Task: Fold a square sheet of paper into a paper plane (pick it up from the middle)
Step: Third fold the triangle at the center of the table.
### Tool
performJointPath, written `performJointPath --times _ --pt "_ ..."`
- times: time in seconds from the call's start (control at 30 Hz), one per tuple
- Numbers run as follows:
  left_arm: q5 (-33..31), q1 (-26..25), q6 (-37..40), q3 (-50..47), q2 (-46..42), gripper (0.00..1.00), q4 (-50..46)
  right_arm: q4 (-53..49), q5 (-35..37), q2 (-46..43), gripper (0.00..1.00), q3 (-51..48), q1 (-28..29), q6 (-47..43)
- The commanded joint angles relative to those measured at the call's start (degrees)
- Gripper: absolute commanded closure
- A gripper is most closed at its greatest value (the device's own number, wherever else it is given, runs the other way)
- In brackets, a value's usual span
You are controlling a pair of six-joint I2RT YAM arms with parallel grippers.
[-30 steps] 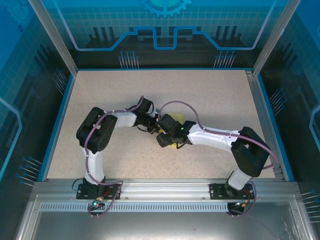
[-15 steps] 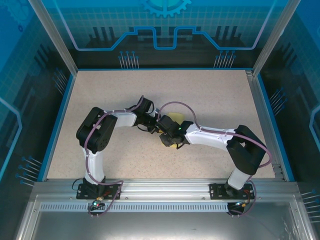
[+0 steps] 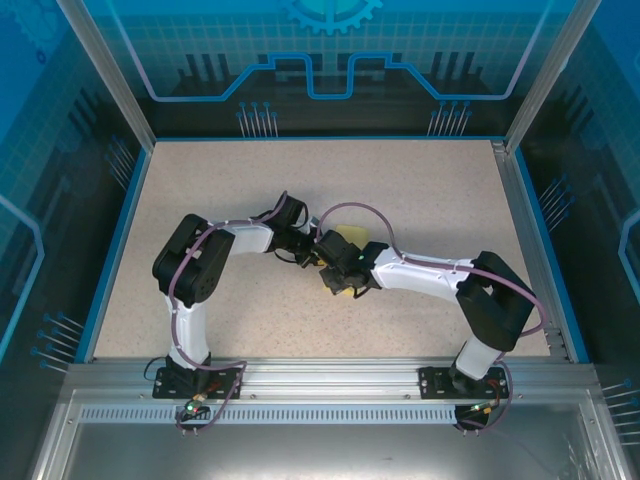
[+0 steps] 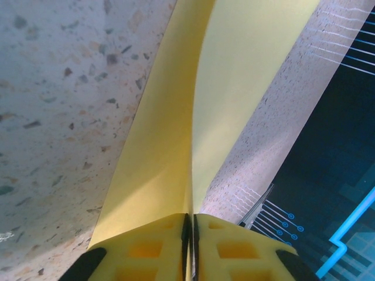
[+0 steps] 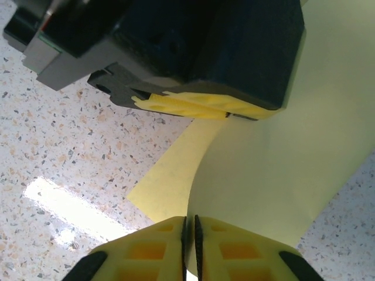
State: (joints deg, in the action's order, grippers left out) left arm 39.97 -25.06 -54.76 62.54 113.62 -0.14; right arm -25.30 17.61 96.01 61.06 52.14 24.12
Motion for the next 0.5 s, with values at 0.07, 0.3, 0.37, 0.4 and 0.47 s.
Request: performJointPath --times 0.07,0.3,0.37,0.4,0.47 --pt "0.28 0.23 1.07 0.56 -2.47 0.79 -2.71 -0.45 -0.64 -2.20 0.95 -0.99 -0.35 0.09" --pt "-7.21 0.21 3.90 -0.88 -8.17 0.50 -9.44 4.26 -10.81 -6.47 0.97 -5.73 -5.56 -1.07" --pt "-9.45 0.19 3.96 -2.48 -10.57 0.47 -10.32 5.87 -14.35 -7.50 0.97 -7.11 -7.74 -1.25" --pt "-10.15 0.23 3.79 -3.19 -11.50 0.47 -10.34 6.53 -16.27 -7.90 0.97 -7.62 -8.76 -1.54" --pt "-10.77 0.07 3.63 -4.69 -13.23 0.46 -9.97 7.75 -21.74 -8.74 0.96 -8.60 -11.31 -1.79"
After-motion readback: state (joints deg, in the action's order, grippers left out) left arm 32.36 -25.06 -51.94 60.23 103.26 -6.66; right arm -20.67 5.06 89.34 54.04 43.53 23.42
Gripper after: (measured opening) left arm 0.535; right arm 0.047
